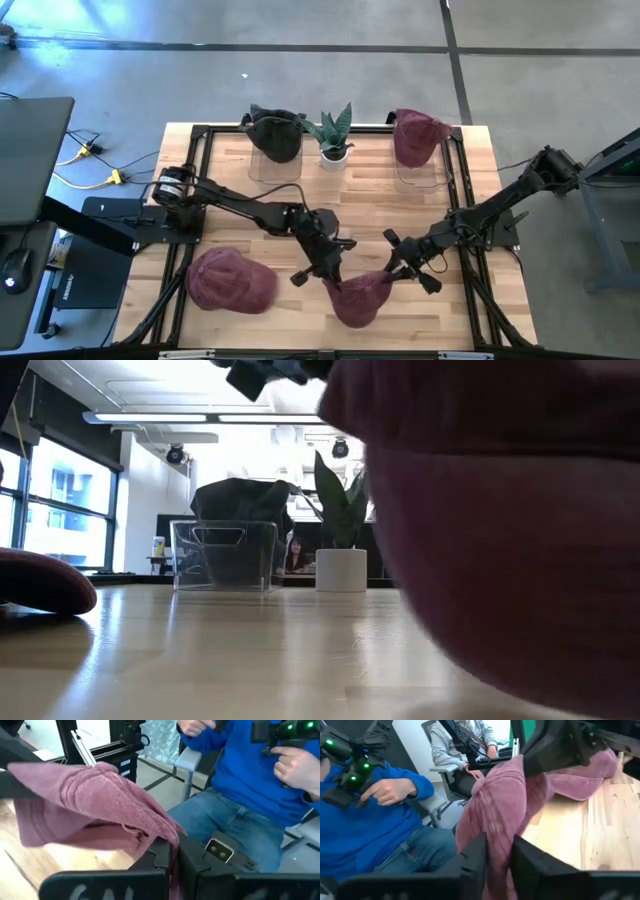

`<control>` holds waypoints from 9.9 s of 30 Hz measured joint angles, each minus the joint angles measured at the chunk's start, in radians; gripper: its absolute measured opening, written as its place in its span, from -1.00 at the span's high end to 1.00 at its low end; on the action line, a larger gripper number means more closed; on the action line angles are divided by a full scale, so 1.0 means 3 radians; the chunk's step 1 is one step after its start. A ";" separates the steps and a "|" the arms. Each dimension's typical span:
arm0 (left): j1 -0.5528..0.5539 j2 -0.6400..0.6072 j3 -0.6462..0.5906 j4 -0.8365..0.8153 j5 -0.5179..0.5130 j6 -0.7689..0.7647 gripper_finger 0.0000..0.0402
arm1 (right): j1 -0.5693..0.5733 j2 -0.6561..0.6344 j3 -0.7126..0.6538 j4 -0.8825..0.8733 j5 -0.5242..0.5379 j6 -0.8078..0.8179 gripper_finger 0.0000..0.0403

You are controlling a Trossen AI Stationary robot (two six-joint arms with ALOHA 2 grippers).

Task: Pick & Place hat
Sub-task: Put the top red cap into the right transparent bin

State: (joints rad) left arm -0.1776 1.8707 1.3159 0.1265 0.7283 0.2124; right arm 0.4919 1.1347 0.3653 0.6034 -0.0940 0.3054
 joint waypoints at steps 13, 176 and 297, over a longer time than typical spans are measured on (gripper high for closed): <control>0.0001 -0.0132 0.0000 -0.0012 -0.0010 -0.0313 0.99 | 0.0409 -0.0209 0.0570 -0.1421 0.1268 -0.0421 -0.04; 0.0090 0.0620 0.0718 0.0242 0.0748 -0.1046 1.00 | 0.0229 0.0690 0.0214 0.0479 -0.0345 -0.0053 -0.02; 0.1287 -0.0103 0.0712 -0.0455 0.1454 -0.1635 0.57 | 0.0169 0.0638 0.3540 -0.6054 0.0933 0.0724 0.89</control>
State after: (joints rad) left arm 0.2085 1.8398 1.5295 -0.0099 1.1645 -0.2781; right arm 0.5426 1.3262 1.4272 -1.2128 0.1858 0.5225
